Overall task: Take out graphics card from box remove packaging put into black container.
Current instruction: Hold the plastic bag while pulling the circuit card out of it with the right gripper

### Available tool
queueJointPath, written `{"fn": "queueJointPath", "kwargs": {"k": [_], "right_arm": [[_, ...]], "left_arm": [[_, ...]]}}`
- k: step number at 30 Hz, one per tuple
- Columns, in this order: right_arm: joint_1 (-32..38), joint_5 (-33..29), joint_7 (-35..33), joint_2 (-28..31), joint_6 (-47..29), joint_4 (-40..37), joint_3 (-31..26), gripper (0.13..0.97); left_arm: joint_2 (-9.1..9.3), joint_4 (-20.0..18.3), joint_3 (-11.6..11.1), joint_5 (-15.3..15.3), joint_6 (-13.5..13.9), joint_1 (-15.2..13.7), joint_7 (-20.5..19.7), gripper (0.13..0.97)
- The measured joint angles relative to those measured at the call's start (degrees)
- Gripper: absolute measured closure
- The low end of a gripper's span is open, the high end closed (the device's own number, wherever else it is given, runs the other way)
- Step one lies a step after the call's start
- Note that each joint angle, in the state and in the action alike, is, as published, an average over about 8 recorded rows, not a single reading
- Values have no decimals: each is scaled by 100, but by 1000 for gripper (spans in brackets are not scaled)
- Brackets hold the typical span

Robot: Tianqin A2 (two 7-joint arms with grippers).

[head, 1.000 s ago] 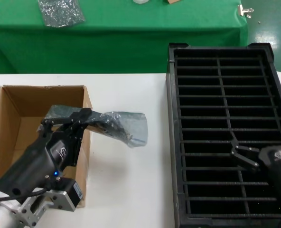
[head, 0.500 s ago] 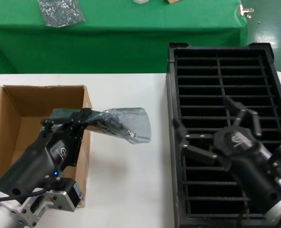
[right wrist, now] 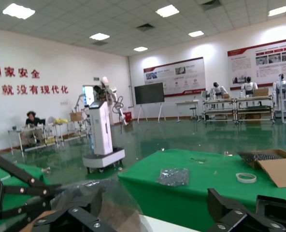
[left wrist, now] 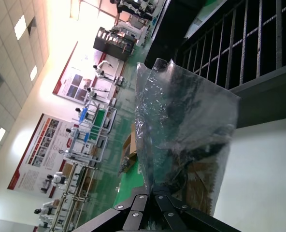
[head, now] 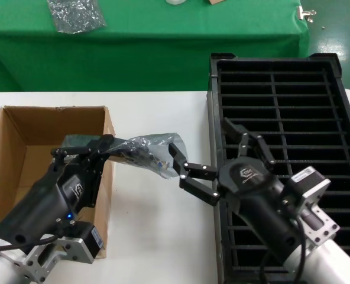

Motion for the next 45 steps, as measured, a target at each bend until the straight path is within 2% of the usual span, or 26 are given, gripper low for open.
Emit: {"fn": "queueJointPath", "kwargs": {"k": [8,9,17,21,27,38,45], "right_arm": [[156,-637,619,266,224,-62,-410,461],[164,-682,701,319,231,-67,-405,461],[-19,-539,994,840,224,25,129,678],[-165,-363,891,1053,36,58,346,678],[-142,-232,584,1135,-495,6,201,799],[454,-55,143,946,-1323,-378,-129,933],[807,0,-35,816,-1684,-640,-270,953]], "left_arm": [[0,0,0,0,0,0,-1,958],[0,0,0,0,0,0,-1,958],[-1,0,1,1,-1,0,-1,958],[-1,0,1,1,-1,0,-1,958],[-1,0,1,1,-1,0,-1,958],[-1,0,1,1,-1,0,-1,958],[-1,0,1,1,-1,0,-1,958]]}}
